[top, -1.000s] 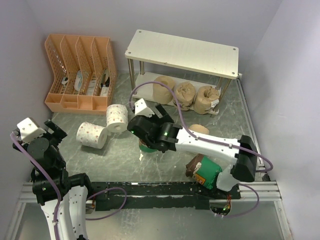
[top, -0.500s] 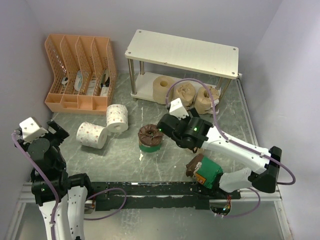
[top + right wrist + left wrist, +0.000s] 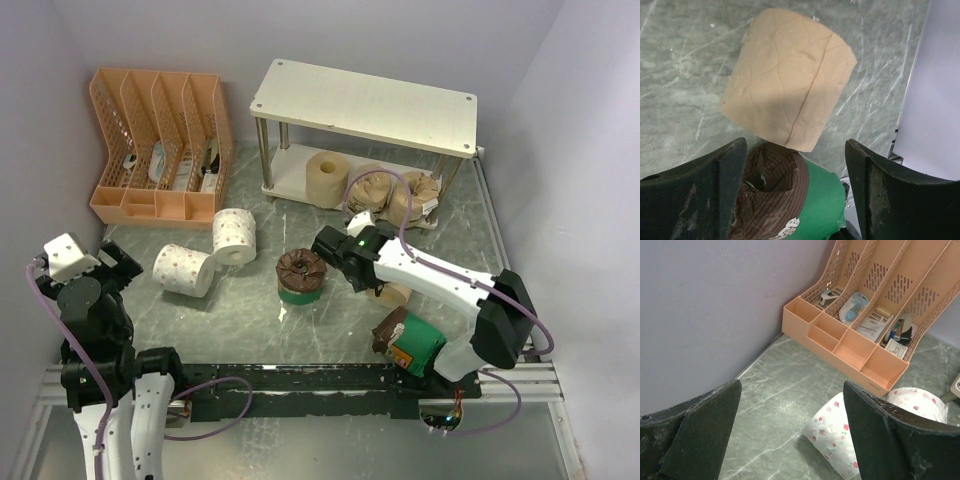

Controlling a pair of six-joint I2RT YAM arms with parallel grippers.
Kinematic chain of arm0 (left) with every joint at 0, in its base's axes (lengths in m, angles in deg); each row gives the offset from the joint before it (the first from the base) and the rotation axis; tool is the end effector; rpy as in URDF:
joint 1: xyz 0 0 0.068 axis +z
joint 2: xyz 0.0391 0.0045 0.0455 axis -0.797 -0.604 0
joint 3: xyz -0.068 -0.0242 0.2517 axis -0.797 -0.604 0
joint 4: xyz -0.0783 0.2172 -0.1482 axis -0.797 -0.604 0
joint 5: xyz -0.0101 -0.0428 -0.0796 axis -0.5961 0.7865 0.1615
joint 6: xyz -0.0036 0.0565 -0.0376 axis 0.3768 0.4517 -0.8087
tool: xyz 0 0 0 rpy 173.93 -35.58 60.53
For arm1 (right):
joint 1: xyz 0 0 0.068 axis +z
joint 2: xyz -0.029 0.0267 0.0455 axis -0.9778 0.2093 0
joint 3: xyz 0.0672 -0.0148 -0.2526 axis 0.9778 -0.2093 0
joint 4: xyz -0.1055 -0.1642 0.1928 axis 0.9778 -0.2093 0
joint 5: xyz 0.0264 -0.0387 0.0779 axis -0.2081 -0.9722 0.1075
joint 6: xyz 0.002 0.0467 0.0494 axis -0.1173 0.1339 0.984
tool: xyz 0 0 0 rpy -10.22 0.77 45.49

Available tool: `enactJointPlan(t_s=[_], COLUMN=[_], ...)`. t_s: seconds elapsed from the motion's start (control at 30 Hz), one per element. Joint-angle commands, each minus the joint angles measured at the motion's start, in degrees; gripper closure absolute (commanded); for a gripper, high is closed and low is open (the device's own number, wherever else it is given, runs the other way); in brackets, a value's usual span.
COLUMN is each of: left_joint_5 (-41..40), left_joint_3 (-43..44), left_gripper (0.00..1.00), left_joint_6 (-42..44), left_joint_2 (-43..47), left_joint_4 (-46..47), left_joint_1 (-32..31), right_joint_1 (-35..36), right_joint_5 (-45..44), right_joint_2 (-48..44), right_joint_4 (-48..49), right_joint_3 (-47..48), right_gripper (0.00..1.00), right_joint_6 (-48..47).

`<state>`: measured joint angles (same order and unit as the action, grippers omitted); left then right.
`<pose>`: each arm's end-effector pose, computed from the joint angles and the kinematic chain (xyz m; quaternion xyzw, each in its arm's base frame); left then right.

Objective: Place and organize the paper towels onto the shelf

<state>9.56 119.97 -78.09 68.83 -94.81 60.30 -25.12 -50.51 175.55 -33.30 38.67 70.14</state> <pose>0.0915 0.0355 0.3528 -0.2705 0.6845 0.1338 0.6636 0.1945 0.1954 0.2353 -0.1140 0.9252 -0.2337 0.2763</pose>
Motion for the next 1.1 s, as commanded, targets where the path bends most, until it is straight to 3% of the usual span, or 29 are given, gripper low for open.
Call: enactJointPlan(t_s=[0.0, 0.27, 0.7, 0.83, 0.97, 1.07], left_joint_5=[-0.43, -0.33, -0.60, -0.78, -0.83, -0.83], left_joint_3=[0.18, 0.43, 0.51, 0.43, 0.41, 0.39], left_gripper=[0.05, 0.05, 0.05, 0.06, 0.05, 0.05], left_joint_6=[-0.21, -0.30, -0.12, -0.03, -0.03, -0.03], left_joint_2=[0.74, 0.74, 1.07, 1.11, 1.23, 1.21], left_joint_4=[1.21, 0.86, 0.86, 0.86, 0.88, 0.95], left_joint_1=[-1.03, -1.10, -1.11, -1.13, -0.95, -0.87], right_joint_1=[-0.52, -2.70, -4.50, -6.26, -7.90, -8.88], right_joint_5=[2.50, 2.82, 2.59, 5.26, 7.53, 7.72], right_joint_2=[0.30, 1.15, 7.00, 6.56, 4.27, 2.51], right_joint_4=[-3.62, -2.88, 2.72, 6.47, 9.77, 10.76], right_joint_3=[-0.95, -2.94, -4.14, -5.12, -6.17, -6.43], right_gripper=[0.21, 0.34, 0.42, 0.66, 0.82, 1.00], right_joint_6=[6.55, 7.77, 4.43, 1.21, -1.07, -1.45])
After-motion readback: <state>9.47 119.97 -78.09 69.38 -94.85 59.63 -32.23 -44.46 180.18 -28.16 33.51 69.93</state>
